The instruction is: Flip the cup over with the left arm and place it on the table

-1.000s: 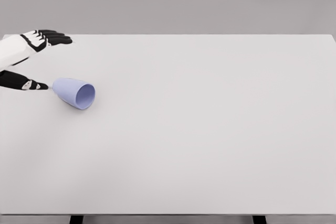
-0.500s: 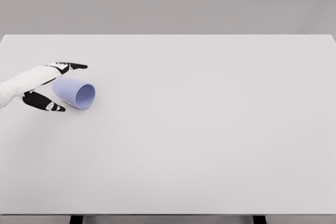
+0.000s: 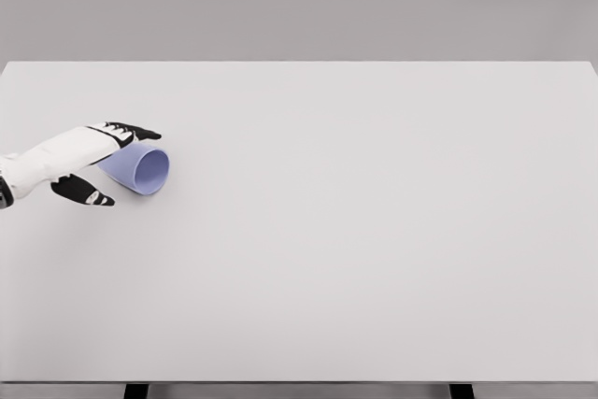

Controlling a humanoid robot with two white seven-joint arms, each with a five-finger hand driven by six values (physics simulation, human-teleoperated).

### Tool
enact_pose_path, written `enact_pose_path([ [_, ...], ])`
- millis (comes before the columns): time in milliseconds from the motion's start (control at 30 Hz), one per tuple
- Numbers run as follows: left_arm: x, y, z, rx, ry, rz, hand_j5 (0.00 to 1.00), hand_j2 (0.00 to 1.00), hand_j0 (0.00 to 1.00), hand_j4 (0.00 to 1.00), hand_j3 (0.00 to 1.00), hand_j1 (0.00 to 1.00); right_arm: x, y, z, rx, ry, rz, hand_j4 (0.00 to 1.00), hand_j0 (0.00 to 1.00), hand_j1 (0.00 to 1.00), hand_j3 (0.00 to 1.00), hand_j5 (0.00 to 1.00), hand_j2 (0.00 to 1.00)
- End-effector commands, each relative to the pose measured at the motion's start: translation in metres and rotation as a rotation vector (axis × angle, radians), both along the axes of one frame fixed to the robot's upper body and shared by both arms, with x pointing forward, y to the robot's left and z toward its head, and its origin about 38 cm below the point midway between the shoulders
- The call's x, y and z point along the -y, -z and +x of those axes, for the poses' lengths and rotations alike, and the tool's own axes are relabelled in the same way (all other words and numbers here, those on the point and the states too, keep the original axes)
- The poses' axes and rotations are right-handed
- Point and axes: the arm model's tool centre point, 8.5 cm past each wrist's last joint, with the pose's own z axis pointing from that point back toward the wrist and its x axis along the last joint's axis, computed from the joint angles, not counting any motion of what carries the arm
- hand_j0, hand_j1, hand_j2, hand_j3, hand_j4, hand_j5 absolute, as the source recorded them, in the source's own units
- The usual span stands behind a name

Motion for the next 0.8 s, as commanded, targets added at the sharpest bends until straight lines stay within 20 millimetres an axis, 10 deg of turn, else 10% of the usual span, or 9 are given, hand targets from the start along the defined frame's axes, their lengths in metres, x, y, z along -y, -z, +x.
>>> enact_pose_path([
  [0, 0.002, 0.005, 0.002, 0.003, -0.001, 0.013, 1.0, 1.0, 1.0, 1.0, 1.0, 1.0, 0.0, 0.0, 0.0, 0.0, 0.0, 0.0, 1.0, 1.0, 1.0, 1.0, 1.0, 1.0],
  [767, 0.014, 0.02, 0.017, 0.011, -0.013, 0.01, 0.94, 0.94, 0.94, 0.94, 0.94, 0.94, 0.0, 0.0, 0.0, 0.0, 0.0, 0.0, 1.0, 1.0, 1.0, 1.0, 1.0, 1.0],
])
